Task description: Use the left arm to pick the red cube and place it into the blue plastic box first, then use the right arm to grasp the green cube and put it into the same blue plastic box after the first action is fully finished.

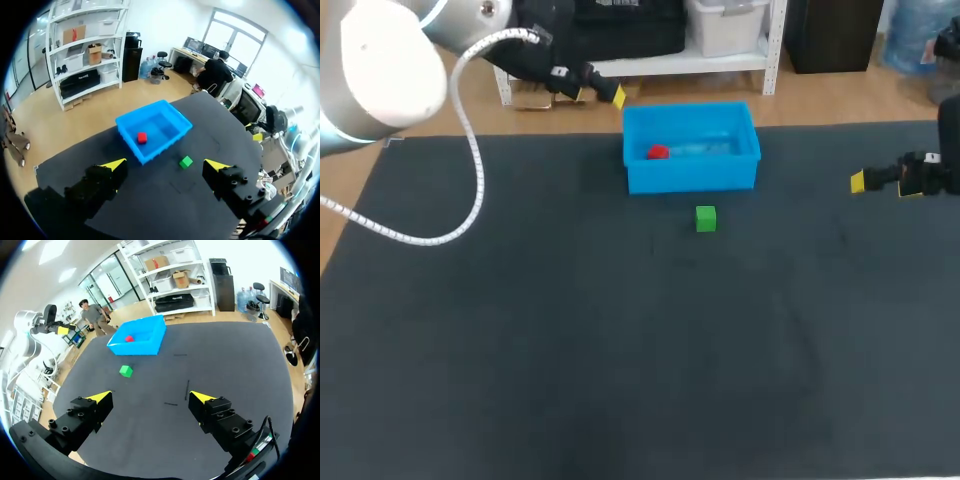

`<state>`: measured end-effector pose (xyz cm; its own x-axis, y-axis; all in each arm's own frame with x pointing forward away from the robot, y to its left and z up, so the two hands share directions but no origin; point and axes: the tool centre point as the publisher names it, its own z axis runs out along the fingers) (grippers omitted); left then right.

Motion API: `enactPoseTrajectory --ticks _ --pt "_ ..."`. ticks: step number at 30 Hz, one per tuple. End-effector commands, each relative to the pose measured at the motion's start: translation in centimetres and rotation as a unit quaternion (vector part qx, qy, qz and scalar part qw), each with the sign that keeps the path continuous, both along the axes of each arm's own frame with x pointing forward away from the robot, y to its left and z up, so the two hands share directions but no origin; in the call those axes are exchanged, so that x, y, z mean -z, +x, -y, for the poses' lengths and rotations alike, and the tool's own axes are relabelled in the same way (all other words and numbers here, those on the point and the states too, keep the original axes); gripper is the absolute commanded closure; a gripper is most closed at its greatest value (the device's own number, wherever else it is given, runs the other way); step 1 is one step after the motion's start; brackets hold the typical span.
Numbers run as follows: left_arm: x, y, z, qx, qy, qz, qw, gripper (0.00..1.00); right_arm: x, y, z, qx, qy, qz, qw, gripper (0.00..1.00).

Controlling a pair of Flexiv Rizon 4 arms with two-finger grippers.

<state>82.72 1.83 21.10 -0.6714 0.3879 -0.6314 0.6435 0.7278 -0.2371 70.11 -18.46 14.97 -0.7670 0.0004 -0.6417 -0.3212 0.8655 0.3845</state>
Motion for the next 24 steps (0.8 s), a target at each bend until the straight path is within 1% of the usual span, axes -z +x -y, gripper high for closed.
enactPoseTrajectory --ticks 1,11,24 --pt "0.2 -1.2 -0.4 0.004 -0.008 0.005 1.0 0.0 0.0 0.0 0.0 0.0 0.0 0.0 1.0 0.0" --pt "0.9 -2.8 -0.5 0.012 -0.003 -0.007 1.0 0.0 0.0 0.0 0.0 0.0 0.0 0.0 1.0 0.0" --pt "2.5 -4.4 -0.6 0.008 0.005 -0.033 0.999 0.0 0.0 0.0 0.0 0.0 0.0 0.0 1.0 0.0"
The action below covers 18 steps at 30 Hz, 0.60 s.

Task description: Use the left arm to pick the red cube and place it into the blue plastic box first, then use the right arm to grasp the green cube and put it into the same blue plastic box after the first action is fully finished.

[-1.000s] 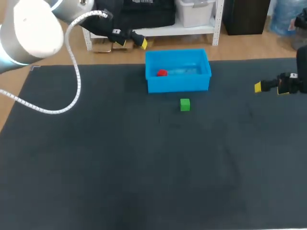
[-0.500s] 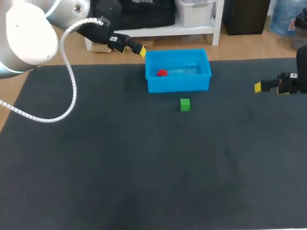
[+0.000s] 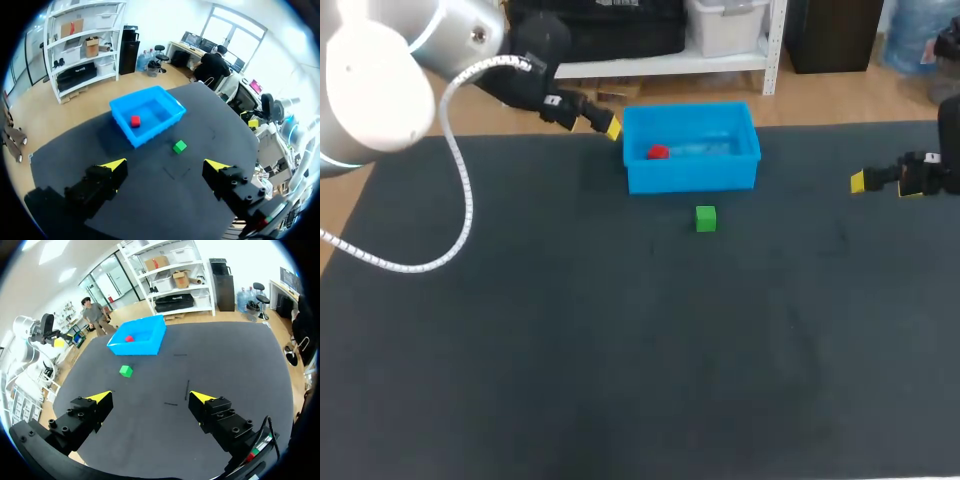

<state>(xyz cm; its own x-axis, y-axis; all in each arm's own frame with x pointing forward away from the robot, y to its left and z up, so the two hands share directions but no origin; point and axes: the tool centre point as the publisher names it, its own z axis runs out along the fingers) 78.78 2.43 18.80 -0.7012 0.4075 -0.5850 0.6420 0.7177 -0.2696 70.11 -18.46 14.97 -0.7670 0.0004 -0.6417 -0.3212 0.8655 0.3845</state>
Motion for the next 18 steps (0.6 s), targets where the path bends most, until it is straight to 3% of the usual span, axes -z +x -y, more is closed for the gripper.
enactPoseTrajectory --ticks 1,18 --pt "0.3 -0.6 0.0 -0.002 0.001 -0.005 1.0 0.0 0.0 -0.1 0.0 0.0 0.0 0.0 1.0 0.0" --pt "2.0 -1.5 -0.2 -0.013 0.021 -0.023 0.999 0.0 0.0 -0.1 0.0 0.0 0.0 0.0 1.0 0.0"
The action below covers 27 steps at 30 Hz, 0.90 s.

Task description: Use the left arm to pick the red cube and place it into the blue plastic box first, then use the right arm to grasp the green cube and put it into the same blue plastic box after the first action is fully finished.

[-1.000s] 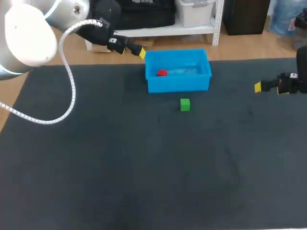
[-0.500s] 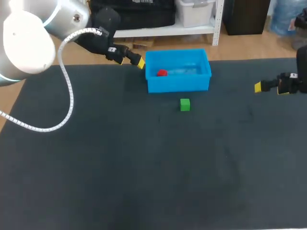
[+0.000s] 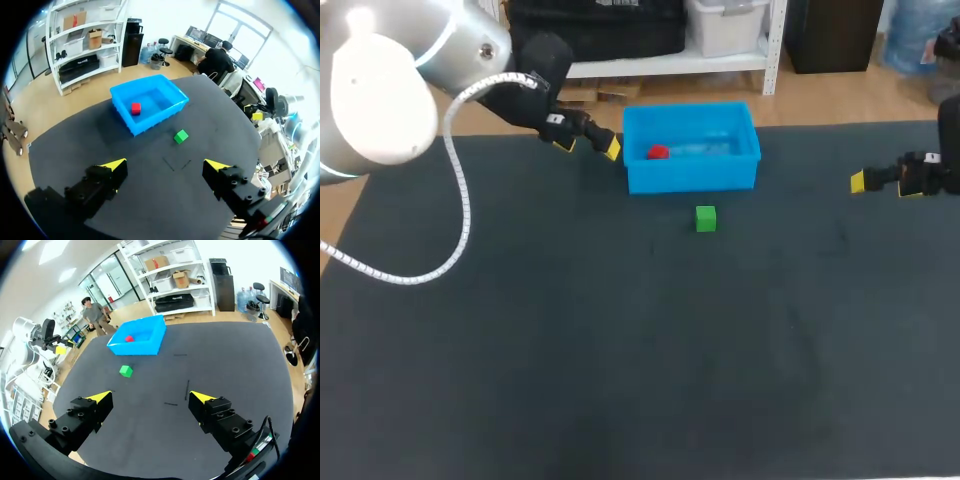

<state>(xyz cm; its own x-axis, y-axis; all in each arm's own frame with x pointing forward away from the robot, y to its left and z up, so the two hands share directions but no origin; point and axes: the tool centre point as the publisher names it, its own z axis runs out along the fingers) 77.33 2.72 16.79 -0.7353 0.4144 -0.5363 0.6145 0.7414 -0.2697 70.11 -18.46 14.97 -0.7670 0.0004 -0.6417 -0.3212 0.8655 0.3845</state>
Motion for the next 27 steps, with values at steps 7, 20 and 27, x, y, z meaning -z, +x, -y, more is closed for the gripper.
enactPoseTrajectory --ticks 7,20,27 --pt "0.0 -0.1 0.1 -0.001 0.004 -0.001 1.0 0.0 0.0 -0.1 0.0 0.0 0.0 0.0 1.0 0.0" --pt "0.0 -0.1 0.1 -0.001 0.004 -0.001 1.0 0.0 -0.2 0.0 0.3 0.002 -0.006 -0.001 1.0 0.0" --pt "0.0 -0.1 0.1 -0.001 0.004 -0.001 1.0 0.0 -1.3 0.3 -0.7 0.005 -0.04 -0.01 0.999 0.0"
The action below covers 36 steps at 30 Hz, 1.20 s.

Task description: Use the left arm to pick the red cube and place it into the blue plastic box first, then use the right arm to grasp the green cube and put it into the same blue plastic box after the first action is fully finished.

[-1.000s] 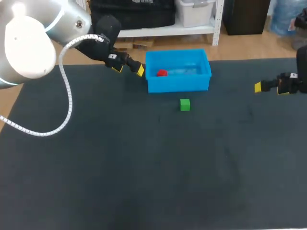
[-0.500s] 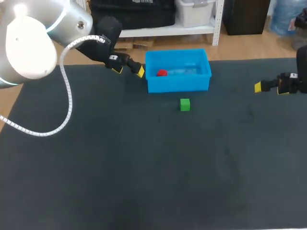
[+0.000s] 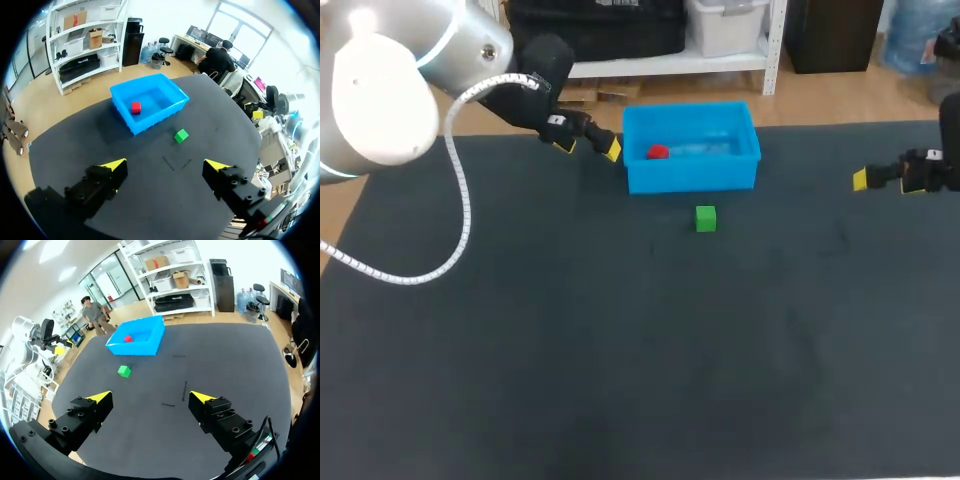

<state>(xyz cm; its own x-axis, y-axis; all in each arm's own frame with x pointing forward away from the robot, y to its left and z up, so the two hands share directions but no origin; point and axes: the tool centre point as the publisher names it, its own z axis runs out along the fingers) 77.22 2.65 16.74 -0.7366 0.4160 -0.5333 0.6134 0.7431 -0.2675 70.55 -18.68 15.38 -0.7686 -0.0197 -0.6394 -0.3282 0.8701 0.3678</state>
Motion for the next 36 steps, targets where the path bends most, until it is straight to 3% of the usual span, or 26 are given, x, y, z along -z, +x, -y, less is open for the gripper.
enactPoseTrajectory --ticks 1,18,36 --pt "0.0 0.0 0.0 -0.001 0.001 0.0 1.0 0.0 -1.0 -0.1 -1.2 0.009 -0.03 -0.009 0.999 0.0" --pt "0.0 0.0 0.0 -0.001 0.001 0.0 1.0 0.0 -1.8 1.3 -5.7 0.008 -0.043 -0.011 0.999 0.0" --pt "0.0 0.0 0.0 -0.001 0.001 0.0 1.0 0.0 -1.4 3.2 -10.8 0.008 -0.079 -0.045 0.996 0.0"
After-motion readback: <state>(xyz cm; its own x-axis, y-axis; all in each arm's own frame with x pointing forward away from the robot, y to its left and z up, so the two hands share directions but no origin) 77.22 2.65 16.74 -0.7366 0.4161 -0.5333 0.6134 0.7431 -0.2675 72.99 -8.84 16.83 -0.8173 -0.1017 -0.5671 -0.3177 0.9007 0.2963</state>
